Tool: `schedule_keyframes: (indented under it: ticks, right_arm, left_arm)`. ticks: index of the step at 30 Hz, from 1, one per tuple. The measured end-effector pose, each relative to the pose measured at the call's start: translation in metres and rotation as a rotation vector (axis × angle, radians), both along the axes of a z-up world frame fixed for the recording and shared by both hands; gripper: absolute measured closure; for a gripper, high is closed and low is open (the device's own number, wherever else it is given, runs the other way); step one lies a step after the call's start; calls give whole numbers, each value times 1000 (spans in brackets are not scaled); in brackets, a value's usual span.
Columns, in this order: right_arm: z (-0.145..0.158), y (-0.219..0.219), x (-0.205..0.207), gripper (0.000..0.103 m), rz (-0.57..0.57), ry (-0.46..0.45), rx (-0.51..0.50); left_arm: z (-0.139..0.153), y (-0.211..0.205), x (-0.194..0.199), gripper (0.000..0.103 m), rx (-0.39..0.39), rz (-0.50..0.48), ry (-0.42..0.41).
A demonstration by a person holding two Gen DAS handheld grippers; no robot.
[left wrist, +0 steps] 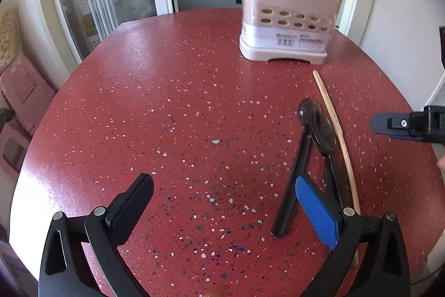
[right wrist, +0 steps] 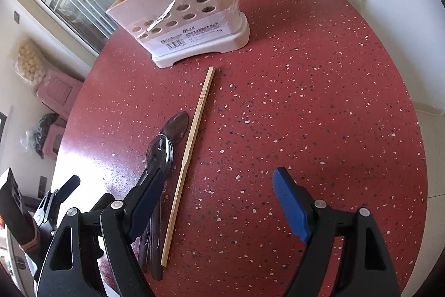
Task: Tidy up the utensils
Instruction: 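Move both tools back over the remaining plain chopstick and spoons, then grasp the plain chopstick with the right tool while the left tool grasps a dark spoon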
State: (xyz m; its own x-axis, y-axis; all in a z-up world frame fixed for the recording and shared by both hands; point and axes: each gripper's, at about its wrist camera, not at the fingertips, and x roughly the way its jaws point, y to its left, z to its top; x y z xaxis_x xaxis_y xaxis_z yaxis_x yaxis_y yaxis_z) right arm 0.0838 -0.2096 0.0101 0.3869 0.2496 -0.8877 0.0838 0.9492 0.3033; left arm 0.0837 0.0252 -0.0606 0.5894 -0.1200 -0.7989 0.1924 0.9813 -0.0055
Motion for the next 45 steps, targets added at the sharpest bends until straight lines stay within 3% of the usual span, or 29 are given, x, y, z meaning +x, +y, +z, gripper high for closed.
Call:
schedule_keyframes:
  ticks: [18,20,25,35,38,39,43,45]
  right_arm:
    - [-12,30,50,24,23,102,-159]
    - [-14,34,55,27,25,117,-167]
    - [-19,44,68,48,14,156,-204]
    - [-25,66,90,52,60,238,-295]
    - [-26,74,97,58,69,258,-336]
    - [-26,79,98,61,77,259,-341]
    - [-25,89,103,91,103,263,-336]
    - [-25,94,105,96,126,260,-337]
  left_arm:
    - [-15,-13,10,0,25,-93,51]
    - [-16,-15,12,0,40,-104,51]
    - [-17,-15,18,0,43,-116,56]
    - [-16,-17,26,0,53,-157,63]
    - [-15,-17,28,0,59,-161,64]
    - [-15,-17,30,0,59,-163,66]
    - [-14,-20,34,0,70,-189,77]
    - [-12,-25,36,0,75,-227,79]
